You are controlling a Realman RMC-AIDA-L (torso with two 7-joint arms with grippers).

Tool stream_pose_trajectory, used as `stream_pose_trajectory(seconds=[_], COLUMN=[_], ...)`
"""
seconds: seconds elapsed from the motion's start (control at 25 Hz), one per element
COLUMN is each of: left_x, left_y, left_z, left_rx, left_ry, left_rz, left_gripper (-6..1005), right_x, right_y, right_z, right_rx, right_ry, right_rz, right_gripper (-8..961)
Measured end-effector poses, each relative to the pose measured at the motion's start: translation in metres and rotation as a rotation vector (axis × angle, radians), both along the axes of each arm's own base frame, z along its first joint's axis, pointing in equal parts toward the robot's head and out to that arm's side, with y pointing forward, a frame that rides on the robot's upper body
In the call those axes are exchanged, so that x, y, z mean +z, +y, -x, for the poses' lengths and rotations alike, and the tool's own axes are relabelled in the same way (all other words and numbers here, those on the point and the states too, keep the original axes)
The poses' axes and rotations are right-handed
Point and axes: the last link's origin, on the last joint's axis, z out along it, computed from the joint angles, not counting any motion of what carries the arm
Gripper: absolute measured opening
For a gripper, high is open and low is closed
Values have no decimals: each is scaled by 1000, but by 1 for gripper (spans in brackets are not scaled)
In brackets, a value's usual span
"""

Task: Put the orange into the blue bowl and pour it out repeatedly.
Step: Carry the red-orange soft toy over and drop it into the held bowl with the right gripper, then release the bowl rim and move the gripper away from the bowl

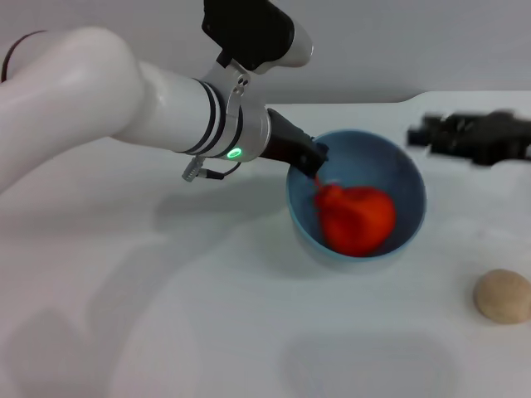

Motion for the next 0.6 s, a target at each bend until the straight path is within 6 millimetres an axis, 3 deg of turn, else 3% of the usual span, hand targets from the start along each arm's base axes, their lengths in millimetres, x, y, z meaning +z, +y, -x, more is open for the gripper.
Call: stream_pose_trajectory(seconds=[0.24, 0.6], left_x=[-7, -21], left_y=[-10, -22], left_z=[2, 11], left_rx=[11, 26], left_ry=[22, 31], left_rz=[56, 98], left_gripper=[-1, -1], right_x=[43, 44], right_y=[-1, -10], right_z=[-13, -28], right_rx=[-49, -83], right_ry=[73, 72], right_rz=[-202, -235], right_gripper=[478, 482])
